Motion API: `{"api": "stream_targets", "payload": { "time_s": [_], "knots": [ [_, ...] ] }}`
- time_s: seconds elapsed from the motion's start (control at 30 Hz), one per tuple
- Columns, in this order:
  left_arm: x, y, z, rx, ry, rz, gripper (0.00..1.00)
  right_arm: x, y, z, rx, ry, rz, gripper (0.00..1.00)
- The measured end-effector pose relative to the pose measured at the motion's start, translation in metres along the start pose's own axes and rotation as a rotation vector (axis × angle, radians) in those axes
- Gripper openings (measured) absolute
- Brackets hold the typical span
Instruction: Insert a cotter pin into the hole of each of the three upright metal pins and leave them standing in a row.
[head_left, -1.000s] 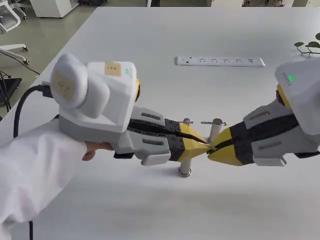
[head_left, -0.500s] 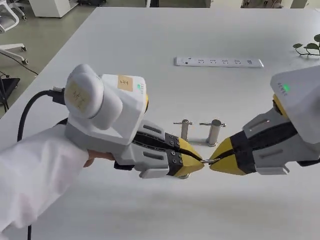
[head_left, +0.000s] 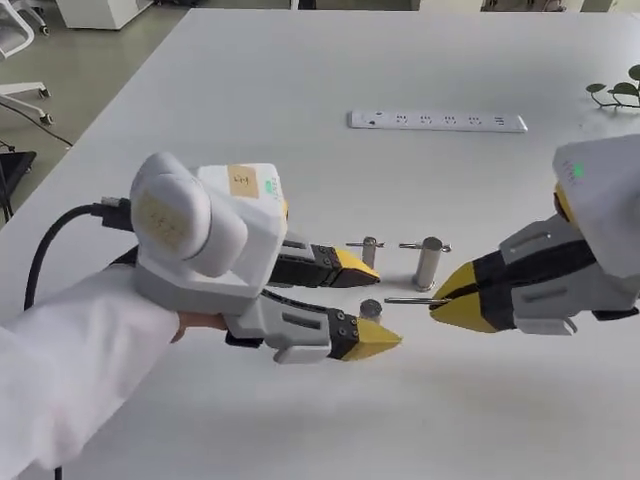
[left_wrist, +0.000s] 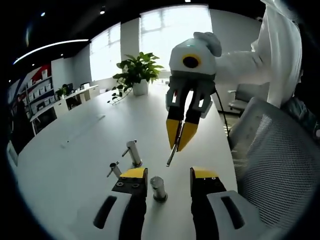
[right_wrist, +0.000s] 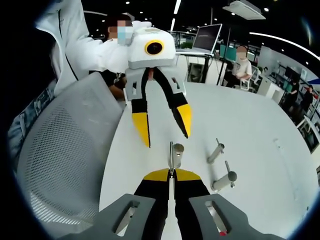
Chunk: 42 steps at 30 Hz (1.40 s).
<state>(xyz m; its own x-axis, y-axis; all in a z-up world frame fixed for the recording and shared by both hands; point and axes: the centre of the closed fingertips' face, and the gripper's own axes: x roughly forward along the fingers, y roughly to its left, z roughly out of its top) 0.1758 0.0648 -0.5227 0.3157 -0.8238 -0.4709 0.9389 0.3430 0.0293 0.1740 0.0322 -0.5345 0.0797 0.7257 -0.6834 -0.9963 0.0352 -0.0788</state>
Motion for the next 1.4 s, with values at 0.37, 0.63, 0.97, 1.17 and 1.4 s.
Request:
{"api": "stream_targets", "payload": {
  "time_s": [0.37,0.63,0.97,1.17,1.4],
  "knots": [
    [0.011,0.016,-0.025,-0.044,0.036,0.070,0.31,0.020,-0.008,-0.017,0.032,0.037,-0.007,0.00],
    [0.023,0.016,-0.040,-0.106,0.045,0.079,0.27,0.027,-0.008,-0.023,0.039,0.043,0.005,0.00],
    [0.026,0.015,-0.039,-0.095,0.039,0.072,0.12,0.026,-0.005,-0.021,0.003,0.052,0.024,0.00],
    [0.024,0.013,-0.039,-0.082,0.036,0.054,0.11,0.027,-0.004,-0.019,-0.024,0.059,0.036,0.00],
    [0.023,0.011,-0.040,-0.074,0.040,0.036,0.11,0.026,-0.006,-0.017,-0.037,0.061,0.039,0.00]
  ]
}}
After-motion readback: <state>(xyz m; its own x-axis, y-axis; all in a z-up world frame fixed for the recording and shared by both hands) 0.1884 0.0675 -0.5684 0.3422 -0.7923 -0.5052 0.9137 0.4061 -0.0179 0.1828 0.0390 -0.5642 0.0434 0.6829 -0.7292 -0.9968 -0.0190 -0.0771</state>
